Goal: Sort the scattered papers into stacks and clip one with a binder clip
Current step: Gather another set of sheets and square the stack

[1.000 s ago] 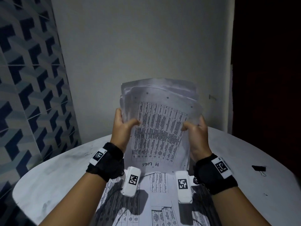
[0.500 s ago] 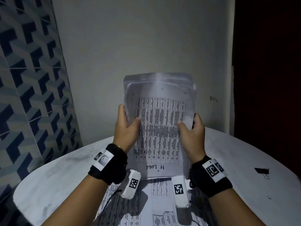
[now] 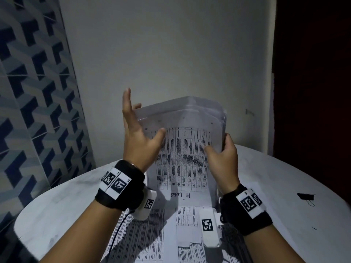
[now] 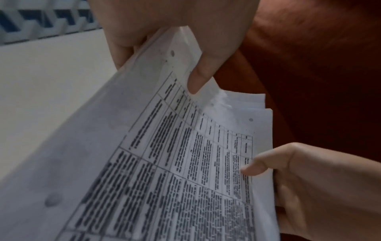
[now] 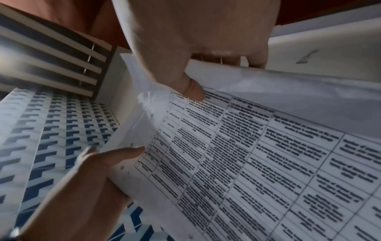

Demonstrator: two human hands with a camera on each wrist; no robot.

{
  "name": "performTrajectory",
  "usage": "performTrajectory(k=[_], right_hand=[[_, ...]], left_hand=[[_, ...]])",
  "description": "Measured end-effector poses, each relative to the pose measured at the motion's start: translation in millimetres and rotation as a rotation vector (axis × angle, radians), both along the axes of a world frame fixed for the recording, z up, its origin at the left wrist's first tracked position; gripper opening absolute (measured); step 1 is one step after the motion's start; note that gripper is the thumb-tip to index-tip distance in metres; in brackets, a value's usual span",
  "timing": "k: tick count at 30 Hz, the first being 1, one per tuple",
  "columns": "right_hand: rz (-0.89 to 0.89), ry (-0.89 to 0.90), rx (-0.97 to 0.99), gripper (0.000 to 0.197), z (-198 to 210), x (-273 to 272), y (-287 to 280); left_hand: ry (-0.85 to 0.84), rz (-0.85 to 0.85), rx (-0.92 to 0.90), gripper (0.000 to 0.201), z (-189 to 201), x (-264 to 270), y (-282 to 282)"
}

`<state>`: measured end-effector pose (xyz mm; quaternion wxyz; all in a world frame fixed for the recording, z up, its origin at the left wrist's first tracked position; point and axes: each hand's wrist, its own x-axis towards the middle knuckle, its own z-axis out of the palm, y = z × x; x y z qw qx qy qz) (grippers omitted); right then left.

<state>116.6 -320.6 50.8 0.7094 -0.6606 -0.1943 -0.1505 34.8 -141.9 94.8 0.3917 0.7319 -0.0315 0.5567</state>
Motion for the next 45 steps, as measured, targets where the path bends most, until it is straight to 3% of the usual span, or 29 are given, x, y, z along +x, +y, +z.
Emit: performTrajectory(k=[2,5,6,10,12,16,21,24,26,28,30,34,38,41,45], right_hand=[[-0.015,-0.031,-0.013,0.021,-0.3,-0.5,1.8],[-0.013,-0.062,-0.001,0.015,0.3,-1.6,3.8],[-0.012,-0.064,0.001,0.016,0.7,-2.3,4.3],[0.007,-0.062,0.018,0.016,0.2,-4.0,4.3],[0.004,-0.063,0.03,0.017,-0.5,-4.4,3.9],[-0.039,-0.01,0.13,0.021,1.2,0.5,1.2],[-0.097,0.168,0.361,0.023,11.0,16.9,-12.4],[-0.071,0.301,0.522,0.033,12.7,19.6,-18.9],[-0.047,0.364,0.62,0.037,10.6,18.3,-18.5],[-0.019,0.398,0.658,0.039,6.4,15.6,-16.2],[0.019,0.399,0.648,0.04,2.4,12.7,-15.4],[0.156,0.417,0.593,0.04,-2.9,12.3,-30.2],[0.326,0.442,0.493,0.021,0.0,17.7,-66.4],[0.433,0.402,0.286,0.018,3.2,24.3,-92.9],[0.471,0.377,-0.098,0.038,-2.9,30.8,-98.7]], left_hand=[[0.019,0.039,0.067,0.101,6.2,-1.6,1.3],[0.064,0.137,0.136,0.065,12.1,-4.8,0.3],[0.058,0.129,0.135,0.064,12.1,-5.5,0.5],[0.028,0.113,0.143,0.068,12.7,-8.5,2.5],[0.032,0.111,0.109,0.081,9.8,-8.1,4.3],[0.074,0.037,-0.147,0.119,-2.9,-11.0,8.7],[0.25,0.133,-0.43,0.129,-60.3,-19.4,11.5],[0.357,-0.076,-0.9,0.13,-90.4,-21.1,5.7],[0.424,-0.406,-1.154,0.099,-98.5,-21.5,-1.2],[0.47,-0.67,-1.22,0.053,-99.2,-20.9,-9.6],[0.427,-0.74,-1.187,0.039,-99.1,-18.9,-13.7],[0.331,-0.521,-1.069,0.031,-90.4,-22.1,2.2],[0.369,-0.344,-0.922,0.031,-84.7,-37.4,39.6],[0.432,-0.252,-0.807,0.026,-82.3,-44.8,62.8],[0.519,-0.246,-0.727,0.029,-80.7,-43.5,76.1]])
